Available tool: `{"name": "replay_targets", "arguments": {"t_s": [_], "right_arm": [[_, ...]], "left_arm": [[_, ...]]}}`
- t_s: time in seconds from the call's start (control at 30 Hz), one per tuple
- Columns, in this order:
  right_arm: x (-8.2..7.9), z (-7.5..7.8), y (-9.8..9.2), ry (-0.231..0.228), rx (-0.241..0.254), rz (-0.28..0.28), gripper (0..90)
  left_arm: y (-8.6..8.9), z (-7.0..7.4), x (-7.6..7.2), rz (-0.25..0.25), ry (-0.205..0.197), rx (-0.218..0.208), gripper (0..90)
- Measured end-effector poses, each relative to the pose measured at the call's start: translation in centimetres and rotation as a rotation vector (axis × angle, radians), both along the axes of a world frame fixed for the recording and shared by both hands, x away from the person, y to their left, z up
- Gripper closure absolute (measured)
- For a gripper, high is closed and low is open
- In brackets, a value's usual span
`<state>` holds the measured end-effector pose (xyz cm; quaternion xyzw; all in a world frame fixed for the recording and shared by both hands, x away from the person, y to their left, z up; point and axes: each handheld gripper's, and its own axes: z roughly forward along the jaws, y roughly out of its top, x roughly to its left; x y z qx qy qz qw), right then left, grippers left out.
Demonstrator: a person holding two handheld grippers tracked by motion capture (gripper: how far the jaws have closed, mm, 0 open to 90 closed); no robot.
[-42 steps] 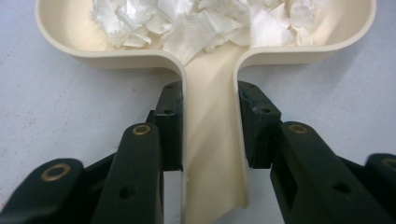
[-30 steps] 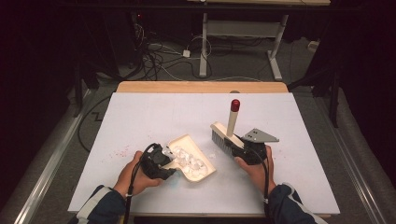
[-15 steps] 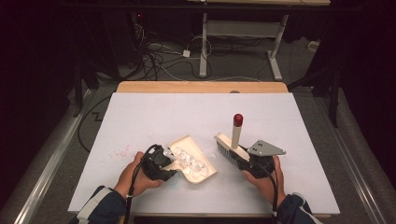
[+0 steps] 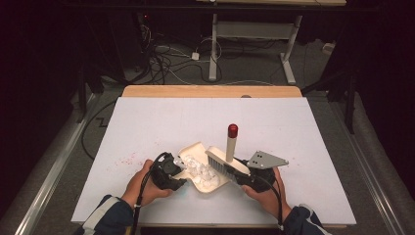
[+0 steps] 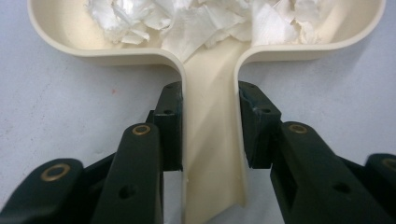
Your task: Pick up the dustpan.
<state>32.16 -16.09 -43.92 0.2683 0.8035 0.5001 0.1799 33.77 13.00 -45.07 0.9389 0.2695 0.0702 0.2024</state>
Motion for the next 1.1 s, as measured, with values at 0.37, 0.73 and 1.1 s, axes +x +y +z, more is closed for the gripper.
{"name": "replay_targets", "arguments": {"t_s": [0.37, 0.73, 1.1], "right_arm": [[-0.3, 2.1, -1.9, -0.043, 0.043, 0.046, 67.5], [1.3, 0.0, -1.2, -0.046, -0.061, 0.001, 67.6], [0.4, 0.0, 0.5, -0.063, -0.055, 0.092, 67.5]], "left_arm": [[0.1, -0.2, 0.0, -0.005, -0.006, -0.006, 63.6], [0.0, -0.3, -0.1, 0.004, -0.010, -0.012, 63.6], [0.1, -0.3, 0.0, 0.011, -0.009, -0.028, 63.3]]}}
